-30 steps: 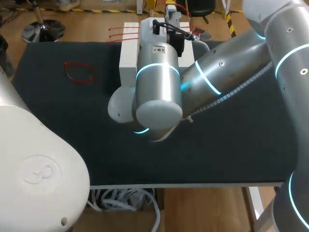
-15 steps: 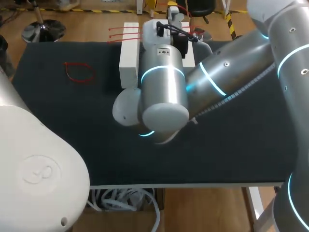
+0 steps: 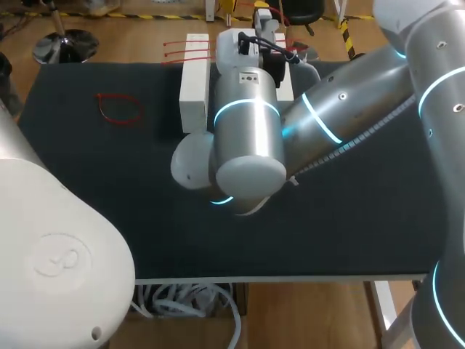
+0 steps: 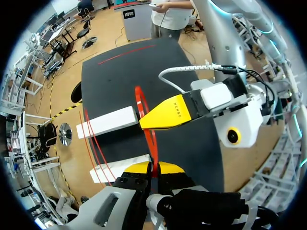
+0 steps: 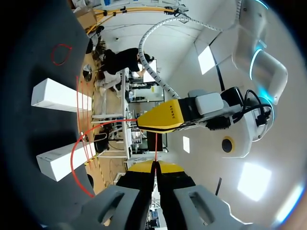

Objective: Grab the tape and strap the tape.

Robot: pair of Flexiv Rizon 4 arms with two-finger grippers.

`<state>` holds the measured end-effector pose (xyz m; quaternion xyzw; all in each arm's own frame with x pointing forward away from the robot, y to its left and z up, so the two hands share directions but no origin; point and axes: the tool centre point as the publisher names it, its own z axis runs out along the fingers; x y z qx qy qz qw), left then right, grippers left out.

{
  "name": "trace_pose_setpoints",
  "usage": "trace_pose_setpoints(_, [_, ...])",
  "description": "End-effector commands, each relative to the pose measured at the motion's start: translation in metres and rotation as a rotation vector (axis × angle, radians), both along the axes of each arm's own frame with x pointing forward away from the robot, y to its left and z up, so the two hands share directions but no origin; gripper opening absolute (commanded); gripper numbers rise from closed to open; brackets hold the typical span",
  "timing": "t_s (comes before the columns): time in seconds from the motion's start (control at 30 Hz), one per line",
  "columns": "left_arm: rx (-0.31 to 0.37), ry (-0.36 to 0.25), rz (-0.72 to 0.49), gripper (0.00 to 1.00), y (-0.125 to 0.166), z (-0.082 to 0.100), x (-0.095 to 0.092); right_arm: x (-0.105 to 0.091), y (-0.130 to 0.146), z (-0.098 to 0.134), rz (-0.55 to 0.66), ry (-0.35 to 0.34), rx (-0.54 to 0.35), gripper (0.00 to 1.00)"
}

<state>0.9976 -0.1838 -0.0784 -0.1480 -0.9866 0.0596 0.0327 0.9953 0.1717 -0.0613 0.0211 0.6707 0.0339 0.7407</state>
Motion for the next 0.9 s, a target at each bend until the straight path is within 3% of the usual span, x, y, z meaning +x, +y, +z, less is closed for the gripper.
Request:
trace_pose_setpoints(0.03, [0.003,0.000,-0.001,0.00,0.000,0.001,0.000,0.002,0.002,0.001,0.001,0.004,-0.004,0.00])
trace_pose_setpoints(0.9, [0.003,0.000,-0.001,0.00,0.000,0.001,0.000,0.007,0.013,0.001,0.017,0.005,0.003,0.00])
